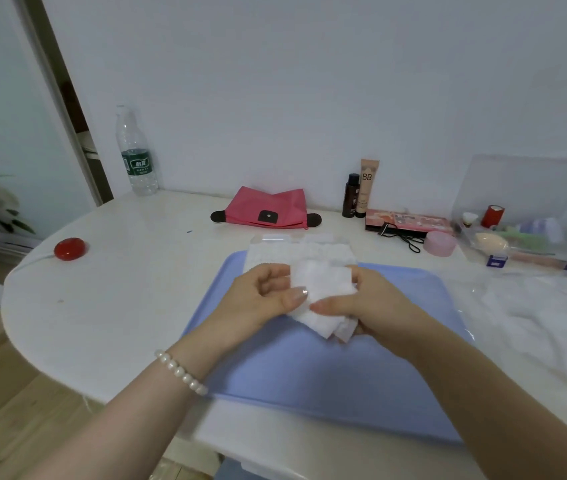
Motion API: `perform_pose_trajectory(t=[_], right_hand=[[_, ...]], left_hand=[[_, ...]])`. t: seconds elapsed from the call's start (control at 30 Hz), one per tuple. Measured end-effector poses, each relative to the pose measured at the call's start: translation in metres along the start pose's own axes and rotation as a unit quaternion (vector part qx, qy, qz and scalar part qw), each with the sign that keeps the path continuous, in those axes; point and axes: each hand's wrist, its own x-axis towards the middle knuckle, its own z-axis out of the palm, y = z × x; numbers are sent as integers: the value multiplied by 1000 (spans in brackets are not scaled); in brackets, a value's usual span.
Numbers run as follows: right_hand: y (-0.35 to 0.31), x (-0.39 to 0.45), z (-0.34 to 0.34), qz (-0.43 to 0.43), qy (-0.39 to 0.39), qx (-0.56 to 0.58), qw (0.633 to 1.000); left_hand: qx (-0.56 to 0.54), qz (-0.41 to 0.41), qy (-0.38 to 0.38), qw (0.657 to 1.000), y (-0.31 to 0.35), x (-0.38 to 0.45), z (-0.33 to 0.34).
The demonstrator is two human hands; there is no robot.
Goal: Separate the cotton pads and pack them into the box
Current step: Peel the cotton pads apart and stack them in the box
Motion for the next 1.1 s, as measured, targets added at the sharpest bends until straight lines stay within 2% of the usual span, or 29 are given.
perform_pose_trajectory(t=[0.13,0.23,0.6,0.9,1.1], right_hand=[[-19,-3,-5,-40,3,-67,997],[-27,0,-11,-67,3,-70,995],[-15,35,-52,-121,146,62,980],[-19,38,-51,-112,113,162,974],[-16,36,-45,-187,241,175,936]], left_hand=[[-119,-33,-55,991,8,5,25],[-195,-43,-63,978,12,16,32],[-275,-49,-24,960,24,71,45],[-366,-65,-117,921,21,69,31],[-461,-69,-130,875,11,68,29]])
